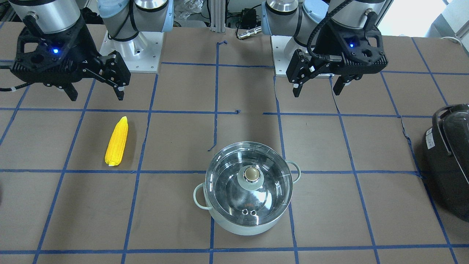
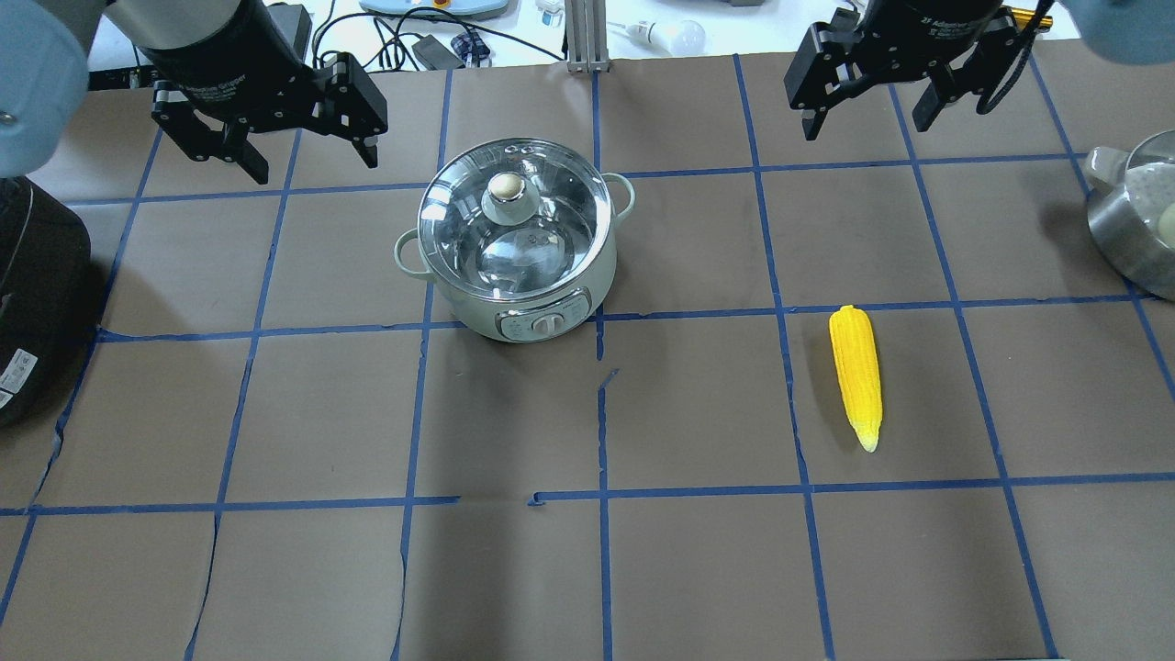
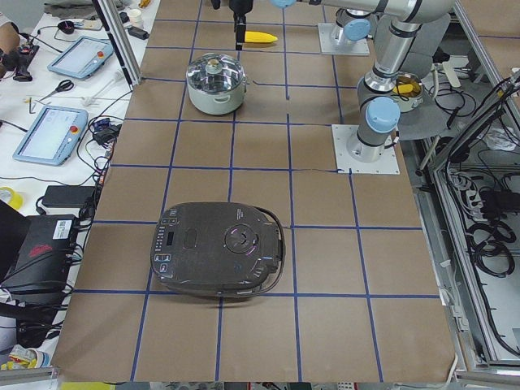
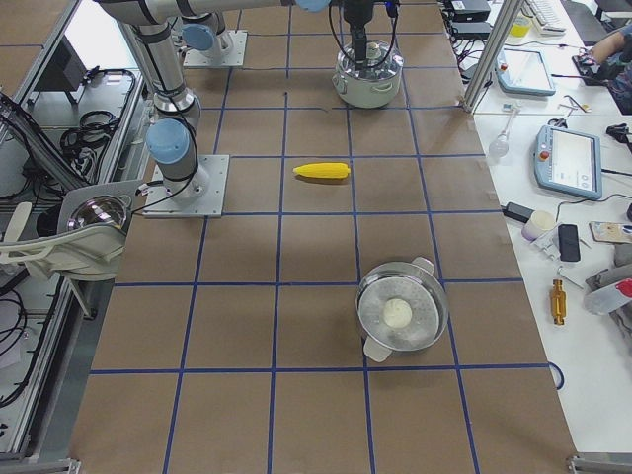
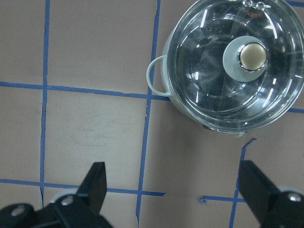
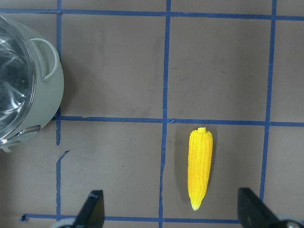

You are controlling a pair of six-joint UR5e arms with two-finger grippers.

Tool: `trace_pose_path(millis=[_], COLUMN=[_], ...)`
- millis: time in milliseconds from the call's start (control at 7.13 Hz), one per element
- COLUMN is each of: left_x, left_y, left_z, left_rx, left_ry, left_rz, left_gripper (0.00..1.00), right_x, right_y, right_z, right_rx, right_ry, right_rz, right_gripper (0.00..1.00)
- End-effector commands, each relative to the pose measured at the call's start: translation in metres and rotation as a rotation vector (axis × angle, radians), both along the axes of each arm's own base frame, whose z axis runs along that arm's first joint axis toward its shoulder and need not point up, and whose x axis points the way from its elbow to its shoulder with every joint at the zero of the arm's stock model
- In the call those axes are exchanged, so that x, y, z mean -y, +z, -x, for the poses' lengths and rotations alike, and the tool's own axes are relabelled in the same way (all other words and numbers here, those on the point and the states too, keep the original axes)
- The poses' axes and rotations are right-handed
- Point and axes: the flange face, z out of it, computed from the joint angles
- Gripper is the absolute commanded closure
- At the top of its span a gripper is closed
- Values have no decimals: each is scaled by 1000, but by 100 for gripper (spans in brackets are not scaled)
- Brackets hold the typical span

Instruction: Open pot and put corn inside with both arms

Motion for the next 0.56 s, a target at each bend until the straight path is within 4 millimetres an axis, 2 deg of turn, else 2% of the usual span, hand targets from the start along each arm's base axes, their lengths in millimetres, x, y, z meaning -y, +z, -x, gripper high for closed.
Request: trace_pose_path(millis=[0, 421], left_x=[-2, 0], left_y=[0, -1], left_z=[1, -2], left_rx=[1, 14], left_ry=[-8, -69], left_rz=[-6, -7], left_gripper=[0, 0], right_x=[-2, -1], right_y=[5, 3], right_z=[1, 0], right_rx=[2, 5], right_ry=[-6, -4], right_rz=[12, 8], right_gripper=[0, 0])
